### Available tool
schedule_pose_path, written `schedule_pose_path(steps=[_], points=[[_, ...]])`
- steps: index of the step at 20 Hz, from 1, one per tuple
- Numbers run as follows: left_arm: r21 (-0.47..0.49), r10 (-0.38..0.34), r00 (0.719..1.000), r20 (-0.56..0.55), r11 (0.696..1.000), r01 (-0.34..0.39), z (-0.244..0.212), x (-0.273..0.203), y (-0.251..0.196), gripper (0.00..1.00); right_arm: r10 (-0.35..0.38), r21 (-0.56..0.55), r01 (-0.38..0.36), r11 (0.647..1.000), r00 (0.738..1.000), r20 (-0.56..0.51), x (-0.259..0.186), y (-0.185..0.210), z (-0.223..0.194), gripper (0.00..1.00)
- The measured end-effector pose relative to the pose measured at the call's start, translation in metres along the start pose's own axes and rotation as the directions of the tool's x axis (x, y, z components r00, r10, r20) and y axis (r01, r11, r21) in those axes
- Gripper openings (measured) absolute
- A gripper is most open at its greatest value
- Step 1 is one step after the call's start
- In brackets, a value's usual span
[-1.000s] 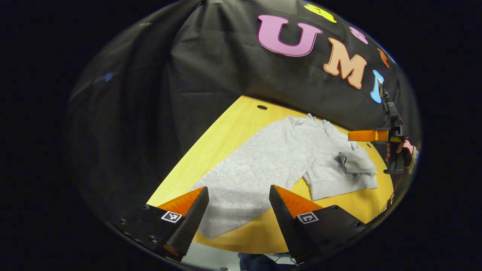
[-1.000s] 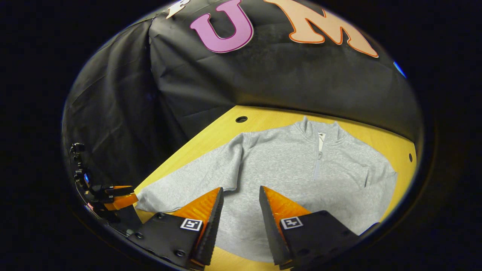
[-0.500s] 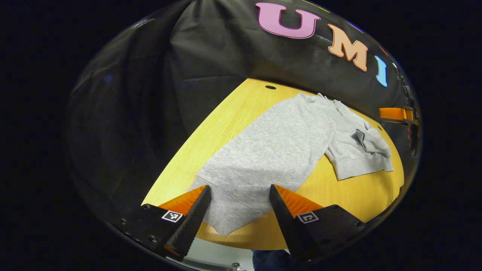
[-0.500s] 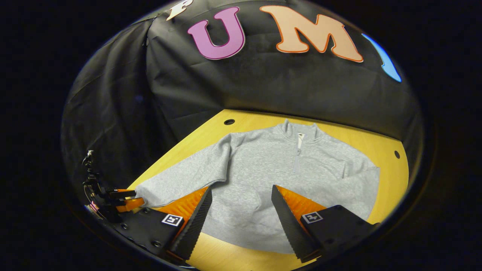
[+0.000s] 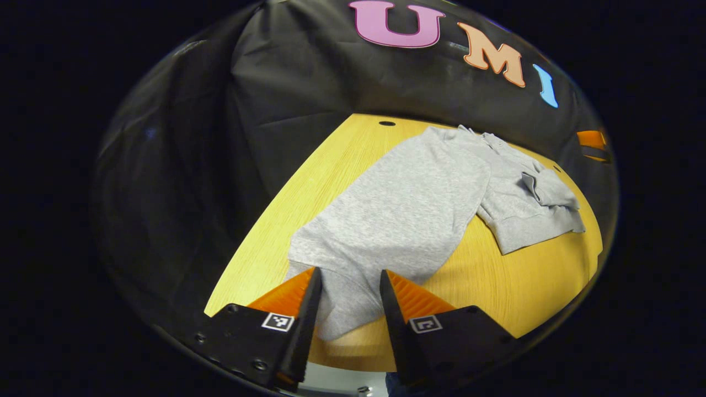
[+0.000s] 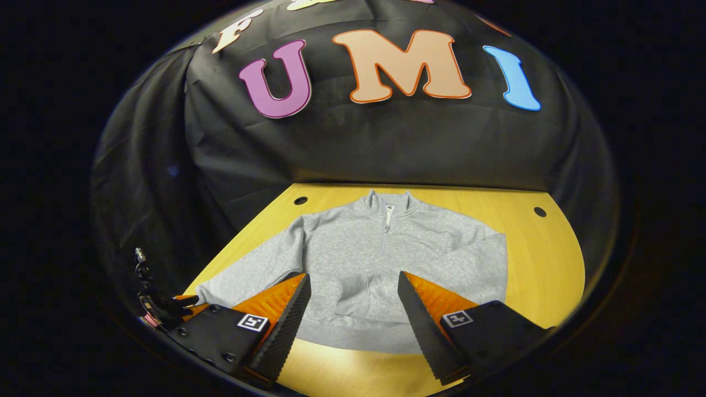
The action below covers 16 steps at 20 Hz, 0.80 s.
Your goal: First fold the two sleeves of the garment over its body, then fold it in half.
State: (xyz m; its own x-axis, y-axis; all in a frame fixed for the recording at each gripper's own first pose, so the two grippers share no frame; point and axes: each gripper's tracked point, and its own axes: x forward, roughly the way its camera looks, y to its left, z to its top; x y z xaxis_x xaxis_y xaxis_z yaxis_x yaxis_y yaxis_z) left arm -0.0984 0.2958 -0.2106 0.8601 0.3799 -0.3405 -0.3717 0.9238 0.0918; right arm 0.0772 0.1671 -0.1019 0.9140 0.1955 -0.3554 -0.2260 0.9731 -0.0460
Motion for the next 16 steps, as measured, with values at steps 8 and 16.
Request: schedule_pose_path(steps=[8, 16], points=[[-0.017, 0.024, 0.999, -0.033, 1.0, -0.025, 0.008, 0.007, -0.007, 0.06, -0.061, 0.028, 0.06, 0.998, 0.997, 0.037, -0.026, -0.023, 0.005, 0.99], [-0.214, -0.122, 0.992, 0.007, 0.969, 0.121, 0.071, 0.003, -0.059, 0.01, -0.139, 0.058, 0.137, 0.989, 0.989, 0.041, -0.053, -0.074, 0.005, 0.99]])
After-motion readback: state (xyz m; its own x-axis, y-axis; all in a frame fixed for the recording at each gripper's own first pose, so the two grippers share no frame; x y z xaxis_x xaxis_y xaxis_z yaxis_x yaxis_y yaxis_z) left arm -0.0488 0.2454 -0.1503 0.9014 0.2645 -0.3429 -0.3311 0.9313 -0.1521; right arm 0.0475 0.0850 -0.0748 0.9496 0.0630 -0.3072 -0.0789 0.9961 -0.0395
